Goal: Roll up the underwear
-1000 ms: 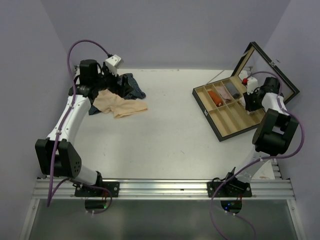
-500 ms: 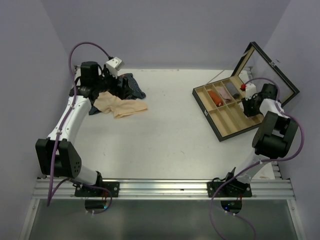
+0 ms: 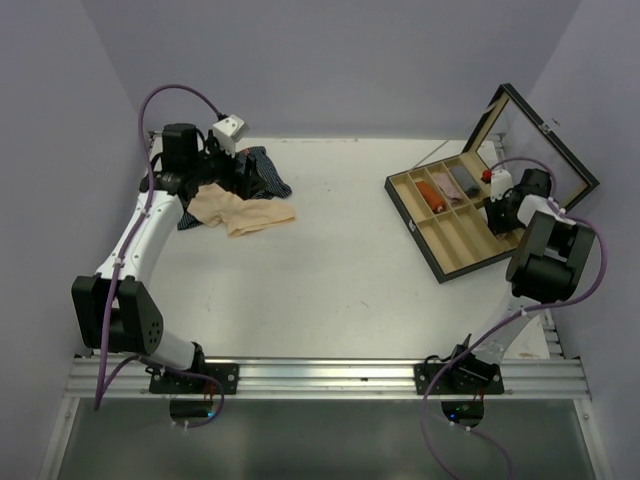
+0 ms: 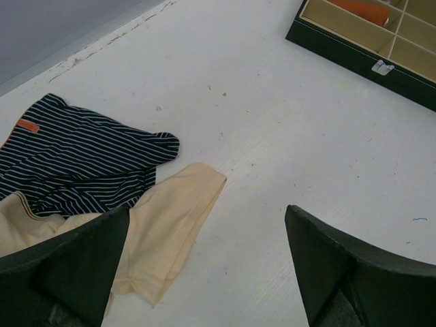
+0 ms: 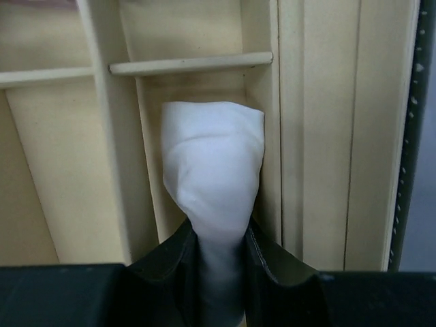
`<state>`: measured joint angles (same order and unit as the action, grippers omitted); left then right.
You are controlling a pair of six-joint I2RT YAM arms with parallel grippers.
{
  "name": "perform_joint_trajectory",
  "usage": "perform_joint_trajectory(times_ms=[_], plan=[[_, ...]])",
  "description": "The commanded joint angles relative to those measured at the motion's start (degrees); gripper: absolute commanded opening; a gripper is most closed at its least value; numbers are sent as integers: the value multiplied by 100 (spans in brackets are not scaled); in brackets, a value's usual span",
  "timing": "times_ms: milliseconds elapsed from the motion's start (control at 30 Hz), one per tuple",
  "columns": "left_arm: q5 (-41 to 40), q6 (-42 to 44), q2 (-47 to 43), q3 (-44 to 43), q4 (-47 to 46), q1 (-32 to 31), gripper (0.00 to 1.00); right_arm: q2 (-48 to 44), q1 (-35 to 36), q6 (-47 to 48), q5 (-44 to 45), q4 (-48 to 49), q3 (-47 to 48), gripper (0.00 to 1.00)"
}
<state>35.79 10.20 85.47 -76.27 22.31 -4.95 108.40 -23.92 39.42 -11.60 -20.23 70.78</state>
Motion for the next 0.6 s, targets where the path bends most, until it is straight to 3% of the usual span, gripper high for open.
perform_joint_trajectory(times_ms=[0,167,267,467,567], plan=[[174,97,31,-213,2,3,100,374,28,-163,-369,-866,653,0],[156,140,31,-222,55,3,100,928,-16,74,-493,-1773,1455,1],[139,158,48,-222,72,3,100,990,-77,136,-493,-2037,1684,16],[182,132,119,-257,64,3,100,823,-122,66,-484,-2117,1930,28],[200,105,163,-300,55,3,100,814,-122,5,-493,-2178,2088,39]])
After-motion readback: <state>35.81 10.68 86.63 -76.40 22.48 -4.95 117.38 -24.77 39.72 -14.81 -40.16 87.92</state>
